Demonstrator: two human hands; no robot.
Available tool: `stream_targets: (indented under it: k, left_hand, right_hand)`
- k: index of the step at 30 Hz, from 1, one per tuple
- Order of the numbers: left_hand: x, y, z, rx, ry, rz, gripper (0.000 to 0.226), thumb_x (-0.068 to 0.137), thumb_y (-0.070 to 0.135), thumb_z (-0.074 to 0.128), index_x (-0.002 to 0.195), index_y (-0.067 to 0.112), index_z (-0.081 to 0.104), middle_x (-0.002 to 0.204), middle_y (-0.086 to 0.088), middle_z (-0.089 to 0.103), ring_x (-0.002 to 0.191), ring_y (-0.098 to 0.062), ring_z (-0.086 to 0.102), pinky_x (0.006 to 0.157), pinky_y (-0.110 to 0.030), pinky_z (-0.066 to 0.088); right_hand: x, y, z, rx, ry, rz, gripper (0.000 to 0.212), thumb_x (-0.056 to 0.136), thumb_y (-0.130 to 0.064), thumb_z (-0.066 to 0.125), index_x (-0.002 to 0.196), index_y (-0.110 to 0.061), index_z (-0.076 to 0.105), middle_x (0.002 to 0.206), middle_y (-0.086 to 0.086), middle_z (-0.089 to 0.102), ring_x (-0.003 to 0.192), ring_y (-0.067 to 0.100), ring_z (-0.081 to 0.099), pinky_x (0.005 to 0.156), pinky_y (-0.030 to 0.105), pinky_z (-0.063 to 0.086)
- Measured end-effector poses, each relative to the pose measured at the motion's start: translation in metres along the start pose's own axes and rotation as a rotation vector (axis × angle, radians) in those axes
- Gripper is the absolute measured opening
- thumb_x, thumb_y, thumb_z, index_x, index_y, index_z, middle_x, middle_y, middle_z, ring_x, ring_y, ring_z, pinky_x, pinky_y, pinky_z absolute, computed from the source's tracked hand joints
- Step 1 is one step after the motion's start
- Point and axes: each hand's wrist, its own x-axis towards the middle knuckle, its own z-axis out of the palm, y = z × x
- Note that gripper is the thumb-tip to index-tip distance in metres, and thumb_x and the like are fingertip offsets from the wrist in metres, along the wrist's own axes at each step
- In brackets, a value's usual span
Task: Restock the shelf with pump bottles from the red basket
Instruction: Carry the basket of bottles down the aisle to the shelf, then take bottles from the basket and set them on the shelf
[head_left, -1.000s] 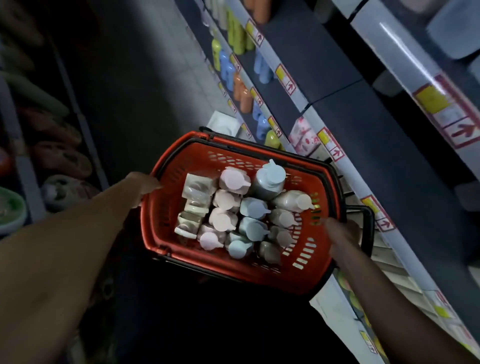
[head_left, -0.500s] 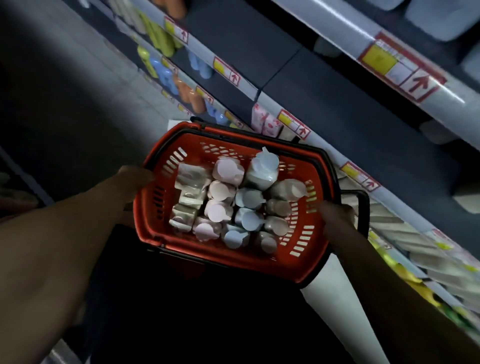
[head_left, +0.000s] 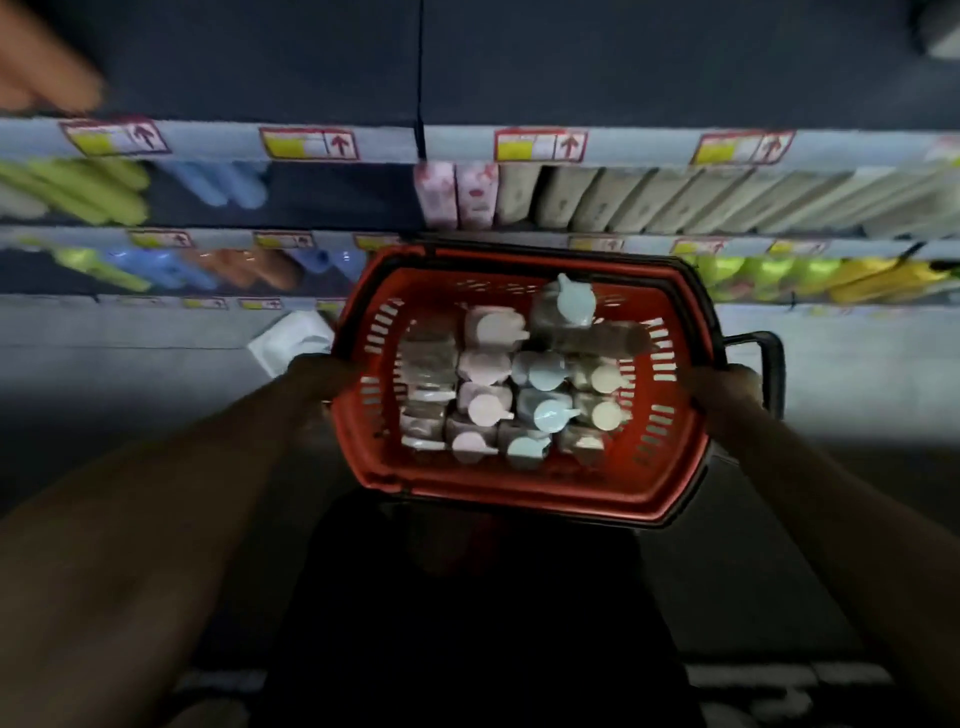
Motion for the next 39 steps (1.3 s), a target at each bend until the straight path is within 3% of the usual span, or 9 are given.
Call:
stream_targets:
  k: [3, 6, 16, 20, 23, 28, 31, 34, 39]
  left_hand:
    - [0.028, -0.011, 0.01, 0.044, 0.116, 0.006, 0.005, 0.088, 0.005, 0.07, 0.09, 0.005, 0.064, 0.089, -0.013, 0.067, 0.067, -0.019, 0.066, 0.06, -0.029, 0.051]
    - [0.066, -0.019, 0.027, 0.027, 0.14, 0.024, 0.03, 0.086, 0.009, 0.07, 0.115, 0.002, 0.064, 0.107, -0.02, 0.068, 0.078, -0.025, 0.064, 0.066, -0.032, 0.051]
    - [0.182, -0.072, 0.093, 0.181, 0.093, 0.004, 0.039, 0.088, 0.035, 0.076, 0.114, 0.007, 0.067, 0.108, -0.012, 0.075, 0.096, -0.028, 0.071, 0.07, -0.034, 0.054]
    - [0.225, -0.072, 0.116, 0.197, 0.049, -0.022, 0.034, 0.086, 0.031, 0.076, 0.11, 0.007, 0.071, 0.106, -0.017, 0.076, 0.099, -0.031, 0.072, 0.091, -0.044, 0.055]
    - [0.248, -0.077, 0.126, 0.16, 0.118, 0.008, 0.02, 0.087, 0.016, 0.07, 0.104, 0.005, 0.071, 0.099, -0.016, 0.074, 0.08, -0.023, 0.072, 0.075, -0.036, 0.055]
    - [0.263, -0.087, 0.125, 0.34, 0.141, 0.04, 0.019, 0.09, 0.022, 0.072, 0.101, 0.007, 0.071, 0.094, -0.018, 0.074, 0.082, -0.031, 0.071, 0.073, -0.037, 0.058]
    - [0.277, -0.09, 0.13, 0.602, 0.242, 0.224, 0.014, 0.084, 0.033, 0.076, 0.089, 0.02, 0.073, 0.086, -0.012, 0.074, 0.073, -0.025, 0.07, 0.069, -0.033, 0.055]
    - [0.282, -0.108, 0.136, 0.805, 0.334, 0.326, 0.047, 0.067, 0.07, 0.056, 0.081, 0.027, 0.066, 0.093, -0.012, 0.072, 0.074, -0.024, 0.063, 0.072, -0.036, 0.051]
    - [0.275, -0.095, 0.15, 0.632, 0.73, 0.991, 0.057, 0.081, 0.056, 0.06, 0.125, 0.021, 0.051, 0.125, -0.017, 0.06, 0.117, -0.033, 0.058, 0.101, -0.044, 0.048]
  right_hand:
    - [0.016, 0.015, 0.02, 0.008, 0.036, 0.004, 0.059, 0.056, -0.022, 0.073, 0.11, 0.001, 0.073, 0.097, 0.018, 0.074, 0.091, 0.036, 0.071, 0.085, 0.05, 0.061]
    - [0.055, 0.029, 0.043, 0.092, 0.041, 0.035, 0.055, 0.053, -0.017, 0.07, 0.105, 0.003, 0.073, 0.081, 0.011, 0.07, 0.072, 0.027, 0.066, 0.068, 0.036, 0.056]
    - [0.194, 0.118, 0.115, 0.013, -0.007, 0.014, 0.045, 0.061, -0.026, 0.071, 0.1, -0.005, 0.073, 0.073, 0.004, 0.068, 0.074, 0.029, 0.07, 0.072, 0.042, 0.063]
    - [0.23, 0.146, 0.138, 0.079, -0.058, 0.003, 0.045, 0.075, -0.026, 0.077, 0.11, 0.001, 0.069, 0.083, 0.012, 0.072, 0.075, 0.03, 0.07, 0.067, 0.039, 0.06]
    - [0.255, 0.149, 0.148, 0.1, -0.092, 0.002, 0.049, 0.074, -0.017, 0.073, 0.116, 0.007, 0.066, 0.104, 0.028, 0.072, 0.094, 0.043, 0.071, 0.088, 0.058, 0.059]
    - [0.264, 0.133, 0.146, -0.019, -0.116, -0.085, 0.02, 0.084, -0.01, 0.07, 0.099, 0.001, 0.066, 0.085, 0.02, 0.07, 0.081, 0.038, 0.069, 0.081, 0.048, 0.058]
    - [0.265, 0.13, 0.147, -0.089, -0.125, -0.161, 0.016, 0.086, -0.016, 0.074, 0.097, -0.009, 0.064, 0.08, 0.012, 0.068, 0.074, 0.032, 0.068, 0.069, 0.036, 0.055]
    - [0.26, 0.129, 0.149, -0.135, -0.085, -0.241, 0.022, 0.086, -0.029, 0.076, 0.098, -0.012, 0.068, 0.084, 0.012, 0.071, 0.077, 0.033, 0.07, 0.074, 0.042, 0.059]
    - [0.246, 0.143, 0.156, -0.555, 0.224, -0.6, 0.084, 0.081, -0.064, 0.066, 0.126, 0.006, 0.055, 0.128, 0.034, 0.058, 0.12, 0.05, 0.055, 0.104, 0.059, 0.045]
